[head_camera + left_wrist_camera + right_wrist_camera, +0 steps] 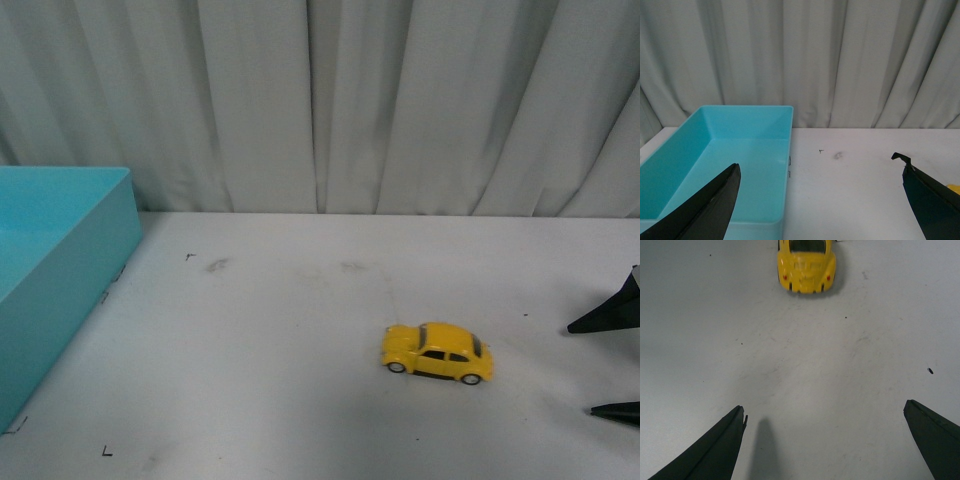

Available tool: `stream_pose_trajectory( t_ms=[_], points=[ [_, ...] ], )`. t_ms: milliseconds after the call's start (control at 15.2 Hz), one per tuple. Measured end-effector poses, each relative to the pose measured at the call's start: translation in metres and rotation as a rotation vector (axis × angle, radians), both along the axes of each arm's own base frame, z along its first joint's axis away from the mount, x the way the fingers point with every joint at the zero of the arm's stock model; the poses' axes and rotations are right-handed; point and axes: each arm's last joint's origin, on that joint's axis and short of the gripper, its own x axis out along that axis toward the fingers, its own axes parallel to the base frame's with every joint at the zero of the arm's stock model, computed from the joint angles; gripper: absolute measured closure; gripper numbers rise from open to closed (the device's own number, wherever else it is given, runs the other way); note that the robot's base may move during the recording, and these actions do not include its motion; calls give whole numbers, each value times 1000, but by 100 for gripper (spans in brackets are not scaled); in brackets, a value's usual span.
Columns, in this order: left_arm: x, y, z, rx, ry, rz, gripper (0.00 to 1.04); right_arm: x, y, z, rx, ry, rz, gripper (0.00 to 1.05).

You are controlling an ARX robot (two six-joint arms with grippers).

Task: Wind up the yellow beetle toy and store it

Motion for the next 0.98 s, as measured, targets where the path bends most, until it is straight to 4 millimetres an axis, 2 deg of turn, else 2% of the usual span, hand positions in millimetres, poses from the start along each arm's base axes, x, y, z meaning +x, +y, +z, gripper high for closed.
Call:
stream_pose_trajectory(
  t_ms=[721, 852, 984],
  points=[
    [0, 0, 0, 0, 0, 0, 7, -1, 2, 2, 31, -35, -6, 7],
    [0, 0, 0, 0, 0, 0, 7, -9, 8, 20, 128, -134, -34, 7],
    [0, 0, 0, 0, 0, 0, 7, -19, 15, 58, 271, -251, -54, 7]
  ],
)
